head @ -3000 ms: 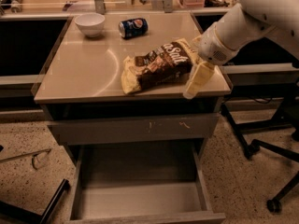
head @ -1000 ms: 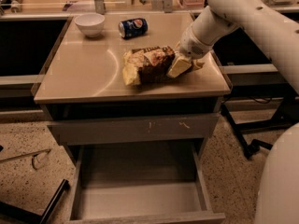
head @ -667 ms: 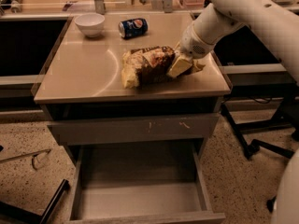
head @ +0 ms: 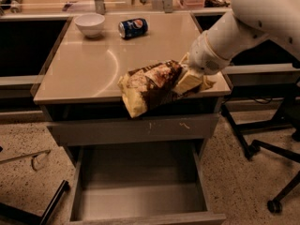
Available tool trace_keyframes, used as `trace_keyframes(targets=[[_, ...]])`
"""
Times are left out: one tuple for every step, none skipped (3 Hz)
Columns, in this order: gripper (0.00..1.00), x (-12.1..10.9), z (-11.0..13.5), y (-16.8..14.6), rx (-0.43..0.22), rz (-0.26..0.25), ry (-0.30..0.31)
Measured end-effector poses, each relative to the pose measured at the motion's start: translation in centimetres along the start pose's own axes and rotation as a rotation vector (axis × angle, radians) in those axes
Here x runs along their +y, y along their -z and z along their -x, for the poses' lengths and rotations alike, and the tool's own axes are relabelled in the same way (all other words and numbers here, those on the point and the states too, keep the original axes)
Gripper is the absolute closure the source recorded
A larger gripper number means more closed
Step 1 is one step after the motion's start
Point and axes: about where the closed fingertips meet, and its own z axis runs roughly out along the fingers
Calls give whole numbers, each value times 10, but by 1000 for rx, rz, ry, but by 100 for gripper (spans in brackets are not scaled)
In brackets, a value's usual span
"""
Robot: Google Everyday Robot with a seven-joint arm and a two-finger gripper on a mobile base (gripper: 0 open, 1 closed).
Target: Place brown chip bag into middle drawer
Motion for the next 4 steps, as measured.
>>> trace_keyframes(targets=[[100,29,-8,0,-31,-5,-31],[100,62,-7,-3,-70,-32,-50],[100,62,-7,-3,-70,-32,-50],[100,77,-3,-22,-95,-1,-40]])
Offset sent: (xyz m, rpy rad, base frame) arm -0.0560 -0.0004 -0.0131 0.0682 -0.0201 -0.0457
